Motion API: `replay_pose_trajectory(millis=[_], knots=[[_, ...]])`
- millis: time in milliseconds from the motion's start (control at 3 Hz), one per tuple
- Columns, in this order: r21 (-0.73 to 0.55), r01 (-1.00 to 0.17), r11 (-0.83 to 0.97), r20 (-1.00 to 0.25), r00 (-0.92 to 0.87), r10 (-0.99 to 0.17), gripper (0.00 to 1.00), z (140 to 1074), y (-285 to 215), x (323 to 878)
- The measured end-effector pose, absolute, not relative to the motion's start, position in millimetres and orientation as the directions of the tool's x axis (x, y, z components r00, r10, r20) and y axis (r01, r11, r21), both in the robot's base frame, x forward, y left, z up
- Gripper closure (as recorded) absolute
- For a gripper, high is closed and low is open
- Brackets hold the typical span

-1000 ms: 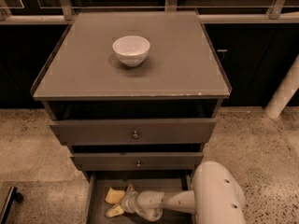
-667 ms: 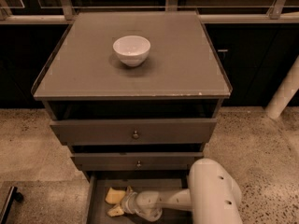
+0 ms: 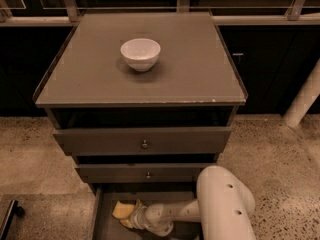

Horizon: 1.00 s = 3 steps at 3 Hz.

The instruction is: Pick sponge from bottom drawer and place on counter

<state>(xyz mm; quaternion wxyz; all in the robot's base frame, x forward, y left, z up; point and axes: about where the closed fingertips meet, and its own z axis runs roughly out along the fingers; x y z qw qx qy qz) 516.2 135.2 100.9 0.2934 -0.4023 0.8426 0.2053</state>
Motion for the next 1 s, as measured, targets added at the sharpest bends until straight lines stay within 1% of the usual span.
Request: replay_pose_trajectory(millis=[667,1000], knots=[[0.11,-0.798,0.592,-0.66,-0.504,-0.558,0.97,100.9,135.3,516.2],[0.11,-0.798,0.592,-0.66,-0.504,-0.558,1.0,100.9,135.3,516.2]])
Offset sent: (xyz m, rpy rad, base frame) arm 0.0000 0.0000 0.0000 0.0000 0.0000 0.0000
